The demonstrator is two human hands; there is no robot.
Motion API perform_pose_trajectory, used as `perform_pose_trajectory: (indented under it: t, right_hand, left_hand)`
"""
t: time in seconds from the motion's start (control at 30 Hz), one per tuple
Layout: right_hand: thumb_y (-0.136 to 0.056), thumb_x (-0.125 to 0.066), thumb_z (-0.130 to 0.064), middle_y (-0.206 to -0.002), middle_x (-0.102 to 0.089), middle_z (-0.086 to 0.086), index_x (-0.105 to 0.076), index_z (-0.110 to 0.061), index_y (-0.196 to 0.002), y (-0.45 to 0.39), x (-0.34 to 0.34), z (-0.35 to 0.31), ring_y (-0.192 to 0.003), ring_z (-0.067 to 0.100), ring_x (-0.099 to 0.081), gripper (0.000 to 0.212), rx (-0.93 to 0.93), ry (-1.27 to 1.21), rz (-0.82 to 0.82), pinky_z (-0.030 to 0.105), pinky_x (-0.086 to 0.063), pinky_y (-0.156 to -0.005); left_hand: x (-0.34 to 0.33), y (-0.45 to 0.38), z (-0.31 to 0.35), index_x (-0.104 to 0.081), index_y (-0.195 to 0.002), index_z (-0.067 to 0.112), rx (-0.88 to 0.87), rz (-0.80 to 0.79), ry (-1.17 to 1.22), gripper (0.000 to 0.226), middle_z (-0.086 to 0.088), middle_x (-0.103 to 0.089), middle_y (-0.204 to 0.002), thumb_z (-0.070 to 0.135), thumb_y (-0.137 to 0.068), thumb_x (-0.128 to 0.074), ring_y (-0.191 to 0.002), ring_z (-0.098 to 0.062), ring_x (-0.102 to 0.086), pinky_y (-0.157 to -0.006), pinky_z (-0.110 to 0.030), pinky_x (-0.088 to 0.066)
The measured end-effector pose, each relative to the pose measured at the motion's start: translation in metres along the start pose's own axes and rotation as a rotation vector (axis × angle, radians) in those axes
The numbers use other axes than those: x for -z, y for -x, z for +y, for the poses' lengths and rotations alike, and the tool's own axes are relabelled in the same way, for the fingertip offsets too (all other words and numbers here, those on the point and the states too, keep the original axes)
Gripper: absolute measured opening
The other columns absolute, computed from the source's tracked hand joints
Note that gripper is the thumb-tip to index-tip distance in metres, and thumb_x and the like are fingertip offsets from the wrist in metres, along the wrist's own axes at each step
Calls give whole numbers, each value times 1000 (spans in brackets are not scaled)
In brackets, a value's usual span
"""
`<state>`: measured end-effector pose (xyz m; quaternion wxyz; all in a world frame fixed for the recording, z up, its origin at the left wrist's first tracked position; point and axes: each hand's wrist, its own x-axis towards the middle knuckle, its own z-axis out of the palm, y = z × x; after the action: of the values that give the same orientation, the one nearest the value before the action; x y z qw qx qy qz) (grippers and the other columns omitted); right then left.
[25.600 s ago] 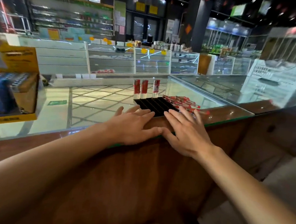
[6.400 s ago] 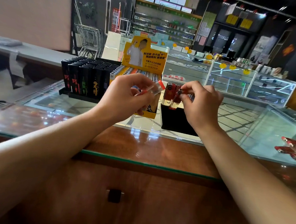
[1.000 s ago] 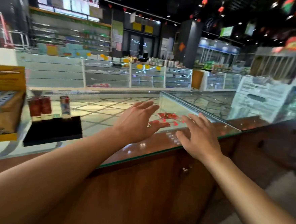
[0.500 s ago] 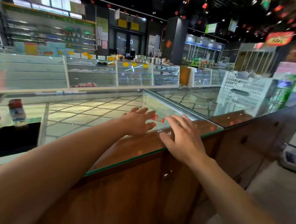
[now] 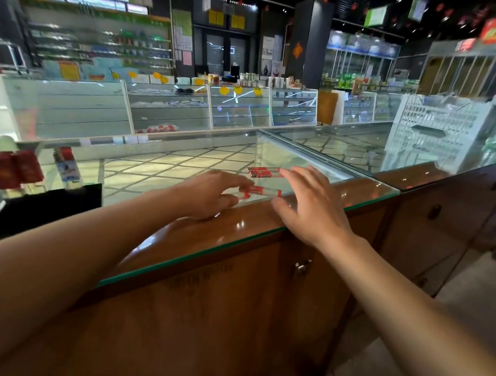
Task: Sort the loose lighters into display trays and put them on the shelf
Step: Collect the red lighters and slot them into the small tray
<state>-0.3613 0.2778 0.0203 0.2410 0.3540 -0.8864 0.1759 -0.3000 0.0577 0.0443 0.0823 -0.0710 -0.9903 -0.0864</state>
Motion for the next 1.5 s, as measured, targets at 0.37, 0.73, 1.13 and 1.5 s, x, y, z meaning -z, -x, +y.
perform_pose_trajectory:
  t: [0.37,0.73,1.13,1.5]
  right_hand:
    - [-92,-43,-50,-148,-43,1,-42,-19,-145,-5,-6,-12,-140,22,-31,62,21,-52,-14,40,-27,-116]
    - [-95,-48,-47,-149,-41,-2,-42,-19,-146,-7,-11,-2,-141,16,-27,58,6,-74,-1,34,-22,-115]
    - [-97,-48,-46,-149,-41,0,-42,-19,-146,-1,-5,-3,-141,17,-28,56,-1,-70,12,34,-21,-114]
    - [-96,-53,-41,-144,-45,0,-46,-17,-142,-10,-4,-27,-135,17,-34,52,52,-103,31,32,-27,-110]
  left_hand:
    - [9,13,-28,-48,-145,22,312,55,78,49,-9,-55,-141,11,-97,-54,-125,-30,-53,-99,-33,-40]
    - [-7,-40,-10,-65,-128,16,317,210,130,33,-8,-67,-121,11,-98,-52,-103,-26,-60,-79,-28,-43]
    - [-15,-54,24,-61,-131,22,268,129,186,41,-5,-63,-129,42,-95,-60,-113,-25,-58,-85,-27,-41]
    - [-2,-18,5,-27,-155,20,184,-59,195,51,-8,-28,-161,21,-104,-36,-146,-25,-27,-117,-32,-23]
